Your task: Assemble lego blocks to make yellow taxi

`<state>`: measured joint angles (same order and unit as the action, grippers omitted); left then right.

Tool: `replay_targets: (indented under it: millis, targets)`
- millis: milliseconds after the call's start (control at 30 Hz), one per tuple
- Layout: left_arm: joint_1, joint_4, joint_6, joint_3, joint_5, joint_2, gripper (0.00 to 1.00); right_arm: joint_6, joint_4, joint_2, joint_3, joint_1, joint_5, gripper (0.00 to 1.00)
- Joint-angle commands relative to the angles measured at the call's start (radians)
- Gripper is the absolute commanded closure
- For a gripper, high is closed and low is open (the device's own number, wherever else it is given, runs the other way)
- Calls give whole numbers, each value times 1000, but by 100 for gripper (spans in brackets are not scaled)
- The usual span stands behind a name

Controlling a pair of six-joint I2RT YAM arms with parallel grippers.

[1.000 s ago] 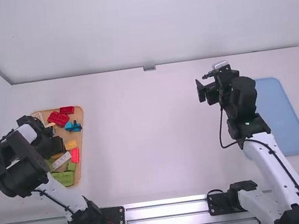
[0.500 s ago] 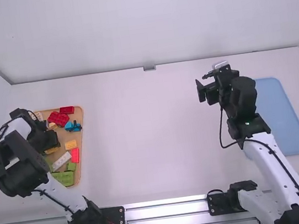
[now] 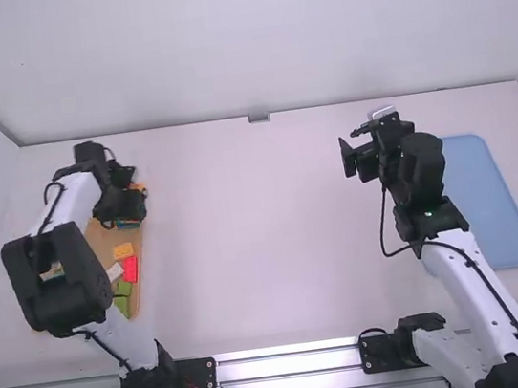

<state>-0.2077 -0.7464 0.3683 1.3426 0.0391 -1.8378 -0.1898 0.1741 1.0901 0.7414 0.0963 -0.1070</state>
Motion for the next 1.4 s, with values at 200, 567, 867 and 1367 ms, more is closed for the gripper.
replay_targets:
  millis: [200, 567, 867, 1367]
  targets:
    - [416, -81, 258, -9, 32, 22, 56, 2, -3, 4, 44, 3, 0, 1]
    - [811, -98, 500, -9, 32, -16, 63, 2, -26, 4, 44, 2, -1, 1]
    - [823, 39, 504, -126, 30, -65, 59, -2, -32, 4, 44, 2, -1, 1]
    - [823, 179, 501, -251, -29, -66, 36, -2, -32, 4, 44, 4, -1, 1]
